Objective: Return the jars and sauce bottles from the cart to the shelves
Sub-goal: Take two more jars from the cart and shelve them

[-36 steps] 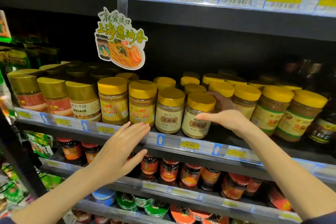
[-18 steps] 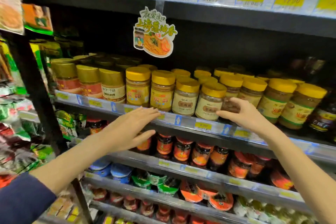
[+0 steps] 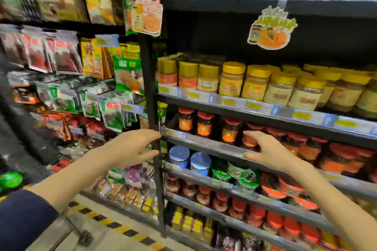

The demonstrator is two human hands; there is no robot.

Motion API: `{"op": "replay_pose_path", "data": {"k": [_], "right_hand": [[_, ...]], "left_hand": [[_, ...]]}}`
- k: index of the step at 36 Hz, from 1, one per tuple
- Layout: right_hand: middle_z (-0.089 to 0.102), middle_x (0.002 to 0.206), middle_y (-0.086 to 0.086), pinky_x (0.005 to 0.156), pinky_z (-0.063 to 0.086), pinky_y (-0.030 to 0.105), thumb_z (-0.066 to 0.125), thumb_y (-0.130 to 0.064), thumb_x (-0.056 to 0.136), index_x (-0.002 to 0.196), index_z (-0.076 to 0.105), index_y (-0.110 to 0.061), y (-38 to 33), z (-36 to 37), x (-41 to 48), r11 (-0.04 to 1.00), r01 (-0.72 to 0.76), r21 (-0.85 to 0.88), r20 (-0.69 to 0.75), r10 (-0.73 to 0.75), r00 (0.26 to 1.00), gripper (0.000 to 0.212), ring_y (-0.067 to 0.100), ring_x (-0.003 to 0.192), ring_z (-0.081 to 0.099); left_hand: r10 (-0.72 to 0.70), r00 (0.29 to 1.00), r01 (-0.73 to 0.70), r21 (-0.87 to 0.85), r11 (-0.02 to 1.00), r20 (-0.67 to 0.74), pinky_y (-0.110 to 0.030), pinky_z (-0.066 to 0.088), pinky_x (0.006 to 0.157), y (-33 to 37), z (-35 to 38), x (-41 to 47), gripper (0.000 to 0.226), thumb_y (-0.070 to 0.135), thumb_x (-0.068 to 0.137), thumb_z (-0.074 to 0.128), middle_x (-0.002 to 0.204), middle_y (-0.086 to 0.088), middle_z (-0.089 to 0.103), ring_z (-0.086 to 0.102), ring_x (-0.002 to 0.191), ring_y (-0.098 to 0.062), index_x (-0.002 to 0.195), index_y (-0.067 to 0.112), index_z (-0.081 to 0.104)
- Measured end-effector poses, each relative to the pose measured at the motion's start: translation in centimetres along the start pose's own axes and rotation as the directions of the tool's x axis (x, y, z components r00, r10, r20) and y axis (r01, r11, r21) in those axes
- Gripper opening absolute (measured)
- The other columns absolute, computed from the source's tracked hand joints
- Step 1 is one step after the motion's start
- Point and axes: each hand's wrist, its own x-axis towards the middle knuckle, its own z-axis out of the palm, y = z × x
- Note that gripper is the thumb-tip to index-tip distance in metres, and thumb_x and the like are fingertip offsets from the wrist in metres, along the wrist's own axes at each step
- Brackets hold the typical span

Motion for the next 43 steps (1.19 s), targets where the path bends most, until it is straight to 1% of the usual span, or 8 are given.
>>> {"op": "replay_pose_path", "data": {"k": [6, 12, 17, 21, 25, 30, 38, 43], "right_hand": [[0.035, 0.148, 0.003, 0.108, 0.033, 0.034, 0.062, -0.041, 0.085, 0.144, 0.03, -0.014, -10.1, 3.9, 4.1, 0.983, 0.179, -0.035, 0.157, -0.171, 0.973, 0.073, 0.022, 0.135, 0.036], [0.031, 0.151, 0.003, 0.107, 0.031, 0.028, 0.058, -0.037, 0.09, 0.147, 0.025, -0.015, -20.6, 7.1, 8.8, 0.9, 0.434, -0.034, 0.261, -0.411, 0.873, 0.069, 0.018, 0.137, 0.034], [0.027, 0.153, 0.0, 0.11, 0.027, 0.03, 0.056, -0.041, 0.089, 0.148, 0.023, -0.018, -28.2, 10.8, 13.7, 0.838, 0.546, 0.026, 0.354, -0.518, 0.779, 0.071, 0.017, 0.14, 0.027], [0.027, 0.153, 0.002, 0.109, 0.028, 0.029, 0.057, -0.041, 0.089, 0.148, 0.023, -0.017, -34.1, 13.6, 17.9, 0.774, 0.629, 0.076, 0.398, -0.602, 0.692, 0.071, 0.018, 0.139, 0.028], [0.037, 0.147, 0.006, 0.108, 0.032, 0.03, 0.061, -0.037, 0.087, 0.146, 0.028, -0.014, -40.0, 16.7, 22.3, 0.684, 0.722, 0.103, 0.409, -0.691, 0.596, 0.071, 0.02, 0.134, 0.037], [0.041, 0.146, 0.007, 0.108, 0.036, 0.037, 0.062, -0.032, 0.087, 0.143, 0.033, -0.013, -46.3, 19.6, 26.8, 0.589, 0.792, 0.16, 0.445, -0.759, 0.475, 0.066, 0.022, 0.132, 0.04], [0.035, 0.149, 0.008, 0.111, 0.028, 0.031, 0.061, -0.034, 0.088, 0.146, 0.027, -0.011, -54.2, 25.6, 31.6, 0.439, 0.873, 0.211, 0.517, -0.809, 0.281, 0.071, 0.02, 0.137, 0.033], [0.036, 0.149, 0.008, 0.11, 0.028, 0.03, 0.062, -0.032, 0.087, 0.145, 0.03, -0.01, -58.4, 30.4, 33.7, 0.415, 0.88, 0.232, 0.55, -0.802, 0.233, 0.07, 0.021, 0.137, 0.034]], "left_hand": [[-0.238, 0.971, 0.238, -0.023, 0.971, 0.033, -0.024, 0.037, 0.103, -6.3, 1.3, -8.2, 0.067, 0.058, 0.089, 0.033, 0.148, 0.007, 0.036, 0.043, 0.13, -0.01, 0.145, 0.023, 0.028], [-0.443, 0.895, 0.446, -0.056, 0.894, 0.049, -0.03, 0.041, 0.102, -11.9, 2.9, -16.1, 0.061, 0.052, 0.09, 0.044, 0.144, 0.002, 0.044, 0.048, 0.126, -0.014, 0.142, 0.021, 0.036], [-0.627, 0.773, 0.633, -0.062, 0.772, 0.097, -0.025, 0.038, 0.1, -15.5, 3.6, -21.0, 0.061, 0.054, 0.088, 0.046, 0.138, 0.0, 0.049, 0.048, 0.125, -0.016, 0.137, 0.018, 0.043], [-0.732, 0.669, 0.742, -0.059, 0.668, 0.13, -0.029, 0.04, 0.099, -18.8, 4.0, -23.8, 0.105, 0.076, 0.054, 0.011, 0.137, -0.001, 0.05, 0.048, 0.124, -0.018, 0.137, 0.019, 0.042], [-0.83, 0.531, 0.845, -0.039, 0.533, 0.17, -0.027, 0.042, 0.095, -22.7, 5.4, -25.7, 0.073, 0.067, 0.08, 0.037, 0.133, 0.001, 0.053, 0.052, 0.118, -0.016, 0.136, 0.019, 0.043], [-0.901, 0.377, 0.924, -0.021, 0.382, 0.212, -0.036, 0.044, 0.096, -27.1, 7.6, -27.2, 0.051, 0.05, 0.09, 0.049, 0.131, 0.0, 0.054, 0.053, 0.117, -0.018, 0.129, 0.018, 0.047], [-0.942, 0.19, 0.981, -0.089, 0.171, 0.276, -0.03, 0.037, 0.104, -32.1, 12.6, -28.6, 0.062, 0.046, 0.091, 0.05, 0.143, -0.005, 0.046, 0.045, 0.128, -0.019, 0.141, 0.013, 0.036], [-0.935, 0.126, 0.981, -0.182, 0.068, 0.332, -0.031, 0.037, 0.106, -35.8, 16.2, -29.3, 0.06, 0.04, 0.09, 0.055, 0.144, -0.006, 0.044, 0.043, 0.13, -0.018, 0.141, 0.013, 0.037]]}}
